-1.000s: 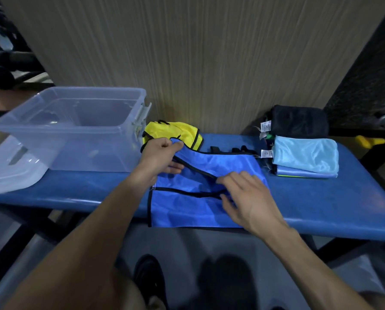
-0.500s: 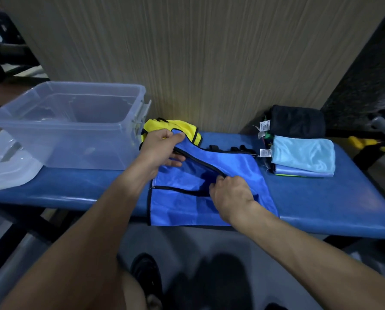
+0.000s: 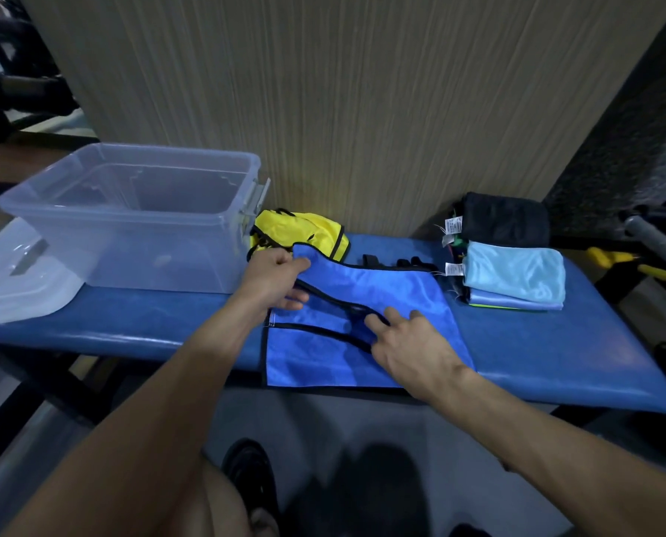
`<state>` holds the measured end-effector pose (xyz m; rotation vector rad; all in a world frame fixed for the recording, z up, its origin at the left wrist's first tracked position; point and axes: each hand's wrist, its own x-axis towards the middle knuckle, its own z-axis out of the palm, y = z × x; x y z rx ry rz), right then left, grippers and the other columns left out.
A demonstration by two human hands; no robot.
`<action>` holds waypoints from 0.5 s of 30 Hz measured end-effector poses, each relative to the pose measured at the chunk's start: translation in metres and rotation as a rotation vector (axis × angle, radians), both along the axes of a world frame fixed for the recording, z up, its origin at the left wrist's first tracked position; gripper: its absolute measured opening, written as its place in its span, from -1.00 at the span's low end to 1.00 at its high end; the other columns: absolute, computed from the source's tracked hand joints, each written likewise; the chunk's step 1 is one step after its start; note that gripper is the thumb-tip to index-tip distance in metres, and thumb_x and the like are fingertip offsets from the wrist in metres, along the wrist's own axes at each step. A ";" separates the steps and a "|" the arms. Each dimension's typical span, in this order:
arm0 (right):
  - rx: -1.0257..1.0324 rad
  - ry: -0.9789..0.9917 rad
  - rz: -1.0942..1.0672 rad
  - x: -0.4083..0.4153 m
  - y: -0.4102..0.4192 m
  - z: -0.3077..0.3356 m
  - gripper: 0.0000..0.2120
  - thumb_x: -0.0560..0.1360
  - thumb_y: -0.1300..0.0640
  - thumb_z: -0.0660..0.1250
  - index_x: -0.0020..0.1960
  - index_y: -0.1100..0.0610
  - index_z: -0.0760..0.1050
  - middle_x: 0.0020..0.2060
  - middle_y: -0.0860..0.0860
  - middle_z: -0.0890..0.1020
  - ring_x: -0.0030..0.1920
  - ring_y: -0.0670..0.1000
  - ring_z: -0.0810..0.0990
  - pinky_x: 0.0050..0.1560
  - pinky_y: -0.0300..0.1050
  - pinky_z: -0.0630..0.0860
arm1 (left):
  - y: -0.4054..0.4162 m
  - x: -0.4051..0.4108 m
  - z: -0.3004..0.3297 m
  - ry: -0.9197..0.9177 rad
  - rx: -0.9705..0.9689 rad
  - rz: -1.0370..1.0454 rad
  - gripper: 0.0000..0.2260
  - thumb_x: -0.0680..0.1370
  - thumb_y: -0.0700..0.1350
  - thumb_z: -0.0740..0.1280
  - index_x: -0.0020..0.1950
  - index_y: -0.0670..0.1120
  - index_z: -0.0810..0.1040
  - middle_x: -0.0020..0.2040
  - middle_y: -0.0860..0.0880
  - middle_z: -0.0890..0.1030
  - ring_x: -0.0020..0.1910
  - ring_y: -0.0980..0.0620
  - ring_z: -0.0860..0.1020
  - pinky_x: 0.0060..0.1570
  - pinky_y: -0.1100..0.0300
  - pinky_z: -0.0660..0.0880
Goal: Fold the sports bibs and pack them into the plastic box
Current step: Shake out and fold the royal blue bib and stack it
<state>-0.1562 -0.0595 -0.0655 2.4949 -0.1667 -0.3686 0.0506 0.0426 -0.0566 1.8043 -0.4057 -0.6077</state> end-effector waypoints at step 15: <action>0.163 -0.286 0.280 -0.026 -0.012 -0.038 -0.80 0.29 0.10 0.56 -0.16 0.06 0.57 -0.03 0.04 0.46 -0.18 0.11 0.51 -0.42 -0.05 0.28 | 0.025 0.001 -0.014 -0.096 0.306 -0.103 -0.79 0.64 -0.06 0.33 -0.12 -0.12 0.41 -0.30 -0.15 0.54 -0.33 -0.11 0.72 -0.23 0.02 0.67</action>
